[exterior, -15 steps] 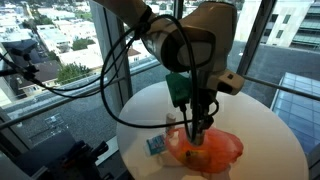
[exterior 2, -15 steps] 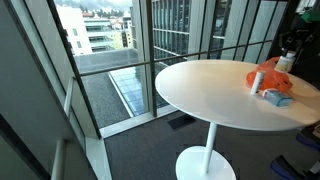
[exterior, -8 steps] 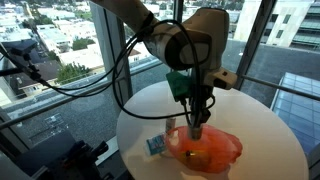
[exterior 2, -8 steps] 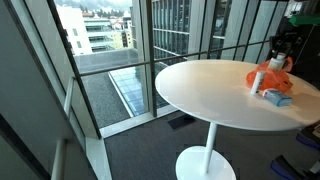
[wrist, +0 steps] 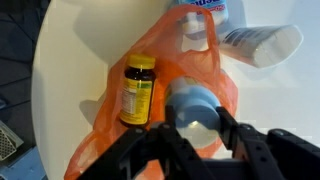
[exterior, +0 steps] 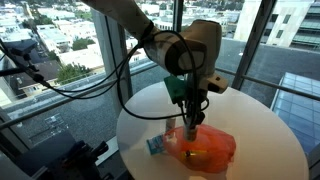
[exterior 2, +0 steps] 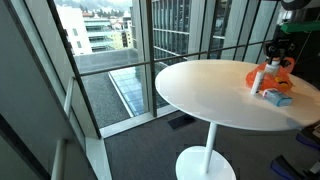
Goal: Put the white sticky bottle in the plastic bag
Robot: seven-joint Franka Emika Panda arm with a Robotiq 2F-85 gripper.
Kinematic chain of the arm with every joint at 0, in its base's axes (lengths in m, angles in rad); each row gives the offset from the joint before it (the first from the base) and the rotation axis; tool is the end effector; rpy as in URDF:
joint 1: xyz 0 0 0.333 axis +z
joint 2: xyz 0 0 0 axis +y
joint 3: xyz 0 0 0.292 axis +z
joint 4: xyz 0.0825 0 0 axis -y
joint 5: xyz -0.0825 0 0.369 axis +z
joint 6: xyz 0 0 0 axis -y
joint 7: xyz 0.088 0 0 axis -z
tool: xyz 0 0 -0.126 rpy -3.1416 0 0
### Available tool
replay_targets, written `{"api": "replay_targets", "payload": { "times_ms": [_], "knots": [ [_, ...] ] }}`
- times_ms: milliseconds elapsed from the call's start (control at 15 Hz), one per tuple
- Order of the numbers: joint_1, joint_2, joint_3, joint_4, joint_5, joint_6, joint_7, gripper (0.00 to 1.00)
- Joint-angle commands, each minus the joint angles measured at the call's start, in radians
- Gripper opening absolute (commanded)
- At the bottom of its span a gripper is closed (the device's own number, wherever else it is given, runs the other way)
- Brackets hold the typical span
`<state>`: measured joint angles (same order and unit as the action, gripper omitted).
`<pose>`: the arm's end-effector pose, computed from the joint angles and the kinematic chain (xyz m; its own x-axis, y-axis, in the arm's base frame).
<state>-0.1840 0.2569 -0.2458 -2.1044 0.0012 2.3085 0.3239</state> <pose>0.5036 -0.2308 0.2640 0.7322 -0.6807 -0.0235 -0.6779 -0.7316 0.0722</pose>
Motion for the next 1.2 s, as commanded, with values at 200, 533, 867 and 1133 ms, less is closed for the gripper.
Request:
{"api": "replay_targets", "payload": {
  "times_ms": [200,533,867,1133],
  "knots": [
    [-0.008,0.024,-0.005,0.008,0.006,0.002,-0.001,0.19],
    [-0.018,0.051,-0.006,0.01,0.018,0.03,-0.02,0.19],
    [-0.038,0.08,-0.002,0.017,0.05,0.061,-0.038,0.19],
    [-0.042,0.09,-0.001,0.015,0.069,0.073,-0.044,0.57]
  ]
}}
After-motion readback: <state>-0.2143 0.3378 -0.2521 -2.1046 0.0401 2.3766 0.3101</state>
